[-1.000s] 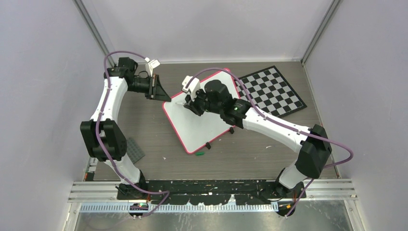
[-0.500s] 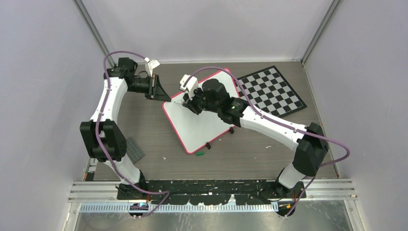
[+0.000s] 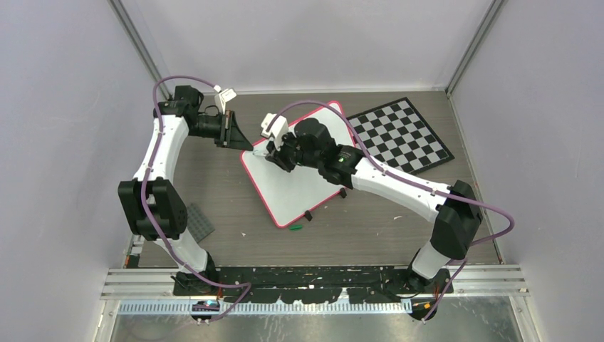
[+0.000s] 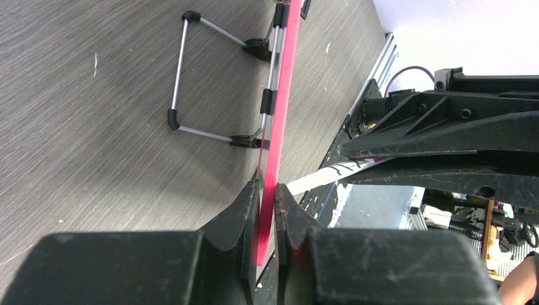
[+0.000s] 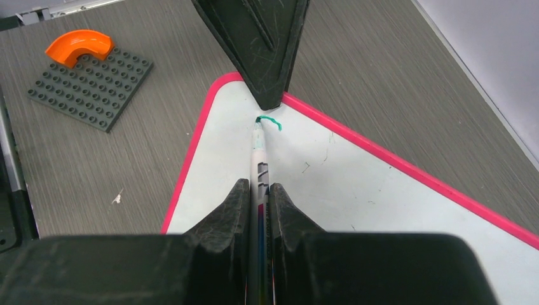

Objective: Write a sentence on the whiteboard

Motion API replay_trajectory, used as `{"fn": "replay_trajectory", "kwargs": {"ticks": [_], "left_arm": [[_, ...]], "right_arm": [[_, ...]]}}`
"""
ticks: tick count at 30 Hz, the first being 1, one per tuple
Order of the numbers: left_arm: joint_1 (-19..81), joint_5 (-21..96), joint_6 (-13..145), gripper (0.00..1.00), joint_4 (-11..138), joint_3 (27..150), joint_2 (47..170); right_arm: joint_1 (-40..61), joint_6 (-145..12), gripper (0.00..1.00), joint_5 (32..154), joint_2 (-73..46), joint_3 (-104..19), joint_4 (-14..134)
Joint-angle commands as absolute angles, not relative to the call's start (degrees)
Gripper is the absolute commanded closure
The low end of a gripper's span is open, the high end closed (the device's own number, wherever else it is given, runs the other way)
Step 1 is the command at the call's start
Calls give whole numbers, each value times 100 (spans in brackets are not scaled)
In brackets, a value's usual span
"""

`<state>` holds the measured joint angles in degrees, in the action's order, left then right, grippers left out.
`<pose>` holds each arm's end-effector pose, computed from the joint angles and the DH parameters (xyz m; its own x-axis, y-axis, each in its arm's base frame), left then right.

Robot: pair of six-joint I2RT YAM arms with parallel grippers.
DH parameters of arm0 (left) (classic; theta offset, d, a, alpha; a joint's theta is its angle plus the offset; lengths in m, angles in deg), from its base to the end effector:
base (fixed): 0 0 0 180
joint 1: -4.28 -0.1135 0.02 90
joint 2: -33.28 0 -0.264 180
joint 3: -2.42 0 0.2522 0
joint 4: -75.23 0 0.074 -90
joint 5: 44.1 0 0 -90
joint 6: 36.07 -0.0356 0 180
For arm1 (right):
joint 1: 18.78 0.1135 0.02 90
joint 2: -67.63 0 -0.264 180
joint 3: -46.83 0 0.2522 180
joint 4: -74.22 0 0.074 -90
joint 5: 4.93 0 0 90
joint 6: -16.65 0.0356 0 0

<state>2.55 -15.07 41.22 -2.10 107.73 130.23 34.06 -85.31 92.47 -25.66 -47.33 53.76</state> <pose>0.3350 -0.0210 0.3270 -0.8443 0.0813 -0.5296 0.4969 0.4886 -0.7172 0.2321 0.3138 0.3442 -0.0192 -0.3655 -0.9306 -0.8868 0.4360 -0.1530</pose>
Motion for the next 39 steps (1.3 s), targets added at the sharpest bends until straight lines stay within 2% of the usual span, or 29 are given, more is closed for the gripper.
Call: {"fn": "replay_trajectory", "kwargs": {"ticks": [1,27,39], "left_arm": [[254,-1500,4093,100,-195,10706,12793],[261,-1479,4107,100,-164,10609,12763],[261,-1466,4127,100,-173,10583,12756]], "right_arm": [[3439,-8641,100,9338,-2533,-4862,5406],[3317,-8930,100,9044,-2048,-4168,5173],[3331,-8859,100,9559,-2049,-4155,4864]]}}
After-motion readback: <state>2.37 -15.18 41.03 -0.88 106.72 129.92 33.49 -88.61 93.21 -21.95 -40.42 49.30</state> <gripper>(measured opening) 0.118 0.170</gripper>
